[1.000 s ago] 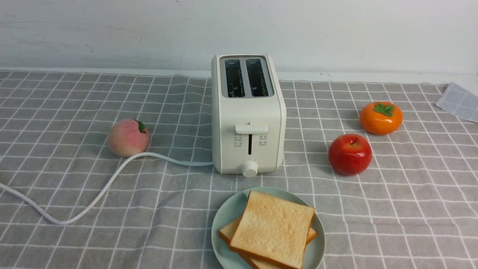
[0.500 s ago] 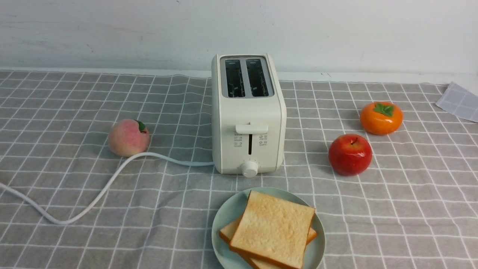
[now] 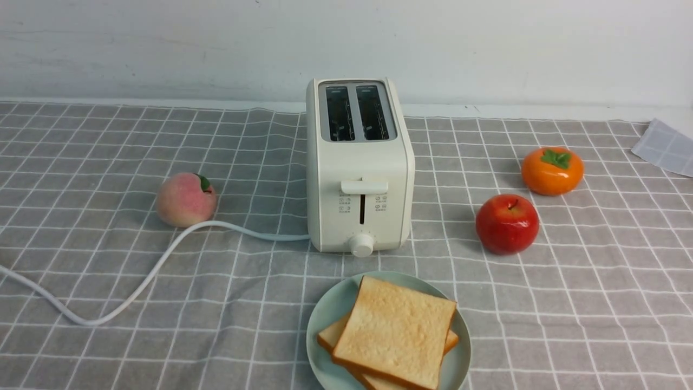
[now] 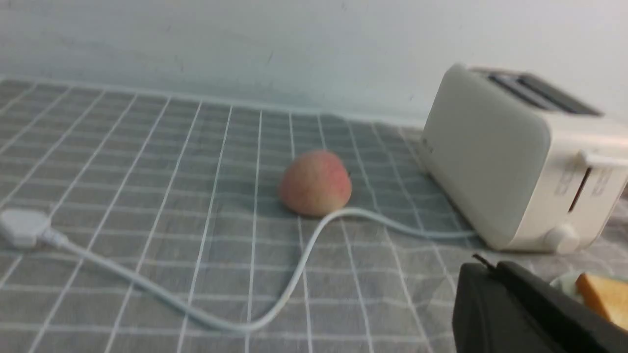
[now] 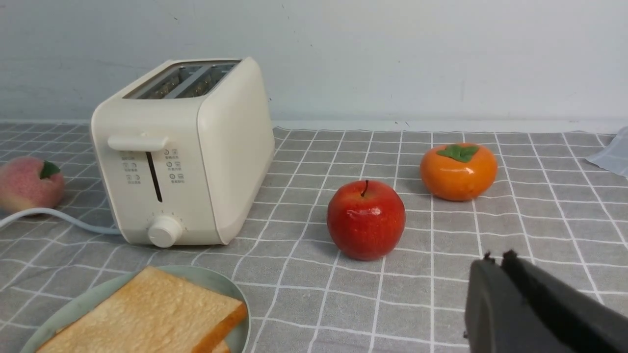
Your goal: Take toasted bread from bread machine on grey coffee table place on plate.
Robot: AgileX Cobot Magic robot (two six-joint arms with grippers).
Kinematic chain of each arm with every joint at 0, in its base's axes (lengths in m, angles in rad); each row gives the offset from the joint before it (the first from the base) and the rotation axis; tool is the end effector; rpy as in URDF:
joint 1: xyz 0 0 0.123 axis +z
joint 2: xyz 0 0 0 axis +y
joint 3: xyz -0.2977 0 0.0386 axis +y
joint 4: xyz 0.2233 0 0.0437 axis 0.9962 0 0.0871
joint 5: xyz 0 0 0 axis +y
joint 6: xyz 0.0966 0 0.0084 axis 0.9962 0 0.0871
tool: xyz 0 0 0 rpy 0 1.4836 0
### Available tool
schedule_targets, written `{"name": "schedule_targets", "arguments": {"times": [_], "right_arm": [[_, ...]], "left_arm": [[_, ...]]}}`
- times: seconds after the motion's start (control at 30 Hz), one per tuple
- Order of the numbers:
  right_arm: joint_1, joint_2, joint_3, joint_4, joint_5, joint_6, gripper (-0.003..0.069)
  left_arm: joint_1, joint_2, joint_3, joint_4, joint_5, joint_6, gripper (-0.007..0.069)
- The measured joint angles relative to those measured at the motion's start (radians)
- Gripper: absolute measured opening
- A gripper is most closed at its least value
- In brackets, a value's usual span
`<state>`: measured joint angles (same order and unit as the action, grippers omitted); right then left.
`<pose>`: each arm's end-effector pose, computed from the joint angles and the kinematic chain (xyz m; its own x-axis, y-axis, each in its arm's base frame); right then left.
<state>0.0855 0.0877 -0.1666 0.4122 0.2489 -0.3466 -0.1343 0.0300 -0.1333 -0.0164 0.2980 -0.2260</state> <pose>0.0214 0.0115 0.2426 -0.0723 0.0479 -0.9962 -0.1795 0.9819 0.0603 0.0174 -0.0028 0.2266 -0.1364 -0.2231 -0.9652 0.1092 0.9650 -0.2385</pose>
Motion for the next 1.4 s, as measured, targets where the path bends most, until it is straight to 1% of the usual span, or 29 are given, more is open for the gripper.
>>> {"name": "schedule_targets", "arguments": {"times": [0.13,0.2,0.3,0.5,0.63,0.8,1.4], "right_arm": [[0.000,0.000,0.000,0.000,0.000,0.000,0.0026],[0.000,0.000,0.000,0.000,0.003,0.000,0.0029],[0.000,-0.001,0.000,0.000,0.005,0.000,0.0032],[0.000,-0.006,0.000,0.000,0.008,0.000,0.0037],[0.000,-0.006,0.000,0.000,0.010,0.000,0.0043],[0.000,-0.006,0.000,0.000,0.015,0.000,0.0046],[-0.001,-0.006,0.000,0.003,0.016,0.000,0.0061]], "left_arm": [[0.002,-0.040,0.128,-0.003,0.001,0.001,0.0000],[0.004,-0.040,0.157,-0.003,0.043,0.002,0.0000],[-0.003,-0.040,0.164,-0.003,0.104,0.003,0.0003],[-0.057,-0.040,0.164,-0.001,0.099,0.004,0.0008],[-0.079,-0.040,0.164,0.046,0.096,0.004,0.0016],[-0.079,-0.040,0.164,0.085,0.096,0.004,0.0017],[-0.079,-0.040,0.164,0.090,0.096,0.004,0.0021]]}}
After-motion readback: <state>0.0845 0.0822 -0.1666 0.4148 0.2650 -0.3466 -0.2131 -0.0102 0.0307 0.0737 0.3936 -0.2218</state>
